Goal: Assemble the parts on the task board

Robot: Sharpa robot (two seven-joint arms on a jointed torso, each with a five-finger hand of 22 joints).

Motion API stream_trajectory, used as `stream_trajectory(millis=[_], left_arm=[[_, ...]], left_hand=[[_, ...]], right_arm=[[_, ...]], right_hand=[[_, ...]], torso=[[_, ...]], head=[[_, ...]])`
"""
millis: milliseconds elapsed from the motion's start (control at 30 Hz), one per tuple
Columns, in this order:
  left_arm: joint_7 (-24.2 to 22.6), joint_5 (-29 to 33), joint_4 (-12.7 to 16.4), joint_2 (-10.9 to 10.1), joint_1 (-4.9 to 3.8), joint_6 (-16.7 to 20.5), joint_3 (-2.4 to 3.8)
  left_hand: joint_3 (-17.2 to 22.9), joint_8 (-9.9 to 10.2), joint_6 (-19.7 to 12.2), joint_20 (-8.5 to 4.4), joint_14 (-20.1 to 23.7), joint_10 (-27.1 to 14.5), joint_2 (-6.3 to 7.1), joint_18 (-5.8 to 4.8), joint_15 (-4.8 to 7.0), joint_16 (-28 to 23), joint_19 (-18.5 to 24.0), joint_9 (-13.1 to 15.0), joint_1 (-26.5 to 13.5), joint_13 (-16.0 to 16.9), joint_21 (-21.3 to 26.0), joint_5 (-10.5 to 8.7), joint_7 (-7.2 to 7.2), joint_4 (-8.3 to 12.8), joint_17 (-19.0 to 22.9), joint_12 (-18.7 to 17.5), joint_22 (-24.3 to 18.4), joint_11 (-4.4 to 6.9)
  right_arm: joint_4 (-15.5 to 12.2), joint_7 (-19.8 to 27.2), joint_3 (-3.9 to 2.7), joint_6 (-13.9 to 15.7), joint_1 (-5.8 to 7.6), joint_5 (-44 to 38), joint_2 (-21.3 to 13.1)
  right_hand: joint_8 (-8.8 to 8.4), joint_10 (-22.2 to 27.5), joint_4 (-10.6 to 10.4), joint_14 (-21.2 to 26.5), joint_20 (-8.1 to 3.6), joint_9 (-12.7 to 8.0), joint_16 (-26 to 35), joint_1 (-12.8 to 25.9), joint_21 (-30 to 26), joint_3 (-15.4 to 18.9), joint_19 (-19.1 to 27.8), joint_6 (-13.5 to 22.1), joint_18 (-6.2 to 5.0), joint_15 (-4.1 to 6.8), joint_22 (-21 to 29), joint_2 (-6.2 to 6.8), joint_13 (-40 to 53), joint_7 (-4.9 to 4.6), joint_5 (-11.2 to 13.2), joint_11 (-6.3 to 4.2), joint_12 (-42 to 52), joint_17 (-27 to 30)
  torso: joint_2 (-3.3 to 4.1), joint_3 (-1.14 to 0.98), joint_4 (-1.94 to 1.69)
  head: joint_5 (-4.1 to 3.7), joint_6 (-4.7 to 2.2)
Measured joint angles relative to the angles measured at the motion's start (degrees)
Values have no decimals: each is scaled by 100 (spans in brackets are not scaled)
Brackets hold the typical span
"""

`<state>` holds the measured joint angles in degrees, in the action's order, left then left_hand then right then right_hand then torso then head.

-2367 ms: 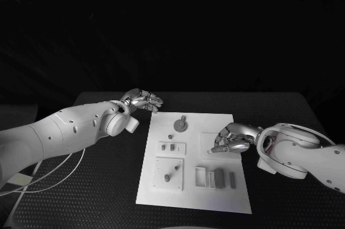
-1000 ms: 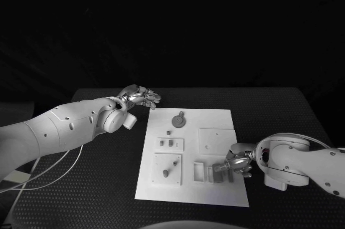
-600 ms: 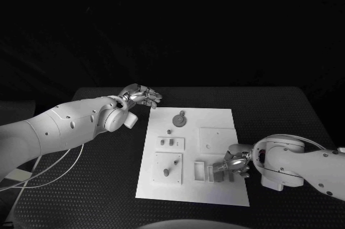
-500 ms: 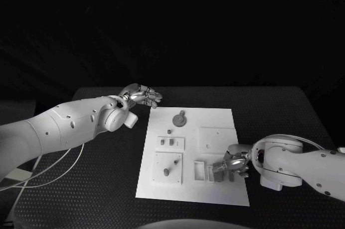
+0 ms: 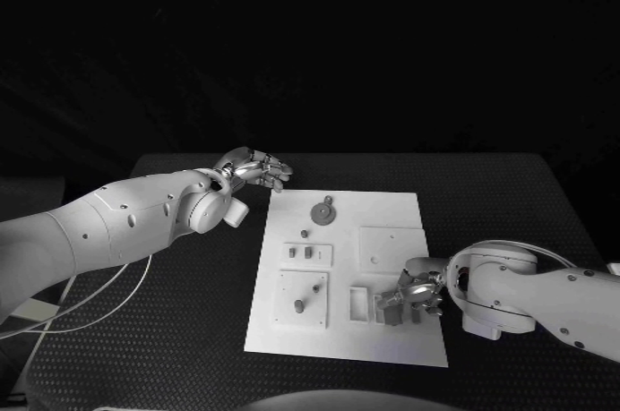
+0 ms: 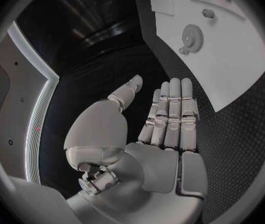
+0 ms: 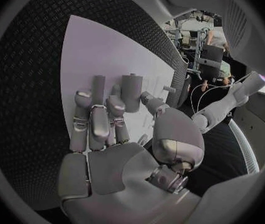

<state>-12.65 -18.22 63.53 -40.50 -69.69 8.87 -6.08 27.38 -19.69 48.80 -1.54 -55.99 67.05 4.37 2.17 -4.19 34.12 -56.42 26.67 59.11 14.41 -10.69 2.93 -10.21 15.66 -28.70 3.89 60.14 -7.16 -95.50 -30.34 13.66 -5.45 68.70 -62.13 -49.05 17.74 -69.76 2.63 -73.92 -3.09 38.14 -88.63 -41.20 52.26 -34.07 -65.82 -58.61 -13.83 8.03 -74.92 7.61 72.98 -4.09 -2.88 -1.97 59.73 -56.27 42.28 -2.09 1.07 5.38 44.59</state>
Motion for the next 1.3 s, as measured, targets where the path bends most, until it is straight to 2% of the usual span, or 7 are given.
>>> stream_trajectory(millis=[67,167,233,467,633,1000,1300], left_arm=[[0,0,0,-1,0,-1,0],[0,0,1,-2,0,-2,0],[0,0,1,-3,0,-2,0],[0,0,1,-6,0,-3,0],[2,1,1,-8,0,-3,0],[5,1,1,3,0,-4,0],[9,1,5,13,0,-9,0]], left_hand=[[0,0,0,0,0,0,0,0,0,0,0,0,0,0,0,0,0,0,0,0,0,0],[0,0,0,0,0,0,0,0,0,0,0,0,0,0,0,0,0,0,-5,0,0,0],[0,0,0,0,0,0,0,0,0,0,0,0,0,0,0,0,0,0,-6,0,0,0],[0,0,0,0,0,0,0,0,0,0,0,-5,0,1,0,0,0,0,-5,0,-1,0],[0,0,0,0,0,0,0,0,0,0,0,-5,0,1,0,0,0,0,-11,0,-1,0],[0,0,0,0,-10,0,0,0,10,0,0,-4,0,1,23,0,0,0,-16,0,4,0],[0,0,0,0,-20,0,0,0,20,0,0,-5,0,1,22,0,0,0,-20,0,4,0]], right_arm=[[-3,4,0,0,-1,-9,0],[-9,12,0,2,-1,-17,-2],[-21,19,2,13,-2,-18,-11],[-146,50,12,101,-14,34,-87],[-280,65,30,178,31,121,-143],[-477,87,14,351,377,387,-171],[-384,72,16,395,386,593,52]], right_hand=[[-27,3,204,0,0,12,0,-43,20,12,0,0,1,0,0,-87,-11,1,1,4,16,-7],[-45,3,619,0,12,24,0,-19,28,36,13,-11,5,0,0,-318,-43,1,24,5,54,-11],[-72,6,813,-8,22,36,0,54,35,32,23,-18,7,-8,0,-411,-59,-4,40,5,83,-28],[-120,14,1140,-18,24,25,0,280,40,-28,26,-74,12,-20,1,-637,-68,25,21,12,188,-66],[-106,-27,1194,-19,32,27,0,377,41,-5,33,-96,12,-20,1,-734,-85,47,22,-29,210,-70],[-106,-70,1203,-42,33,49,0,436,42,3,32,-149,14,-37,1,-793,-85,68,22,-28,276,-100],[-107,-99,1211,-51,34,45,0,460,42,-3,32,-150,15,-27,1,-817,-85,67,23,-39,305,-110]], torso=[[0,3,-1],[0,3,-1],[-1,4,-1],[-3,4,1],[-4,4,5],[-4,5,5],[0,7,-2]], head=[[1,4],[3,13],[4,15],[6,15],[12,-2],[1,-29],[-31,-47]])
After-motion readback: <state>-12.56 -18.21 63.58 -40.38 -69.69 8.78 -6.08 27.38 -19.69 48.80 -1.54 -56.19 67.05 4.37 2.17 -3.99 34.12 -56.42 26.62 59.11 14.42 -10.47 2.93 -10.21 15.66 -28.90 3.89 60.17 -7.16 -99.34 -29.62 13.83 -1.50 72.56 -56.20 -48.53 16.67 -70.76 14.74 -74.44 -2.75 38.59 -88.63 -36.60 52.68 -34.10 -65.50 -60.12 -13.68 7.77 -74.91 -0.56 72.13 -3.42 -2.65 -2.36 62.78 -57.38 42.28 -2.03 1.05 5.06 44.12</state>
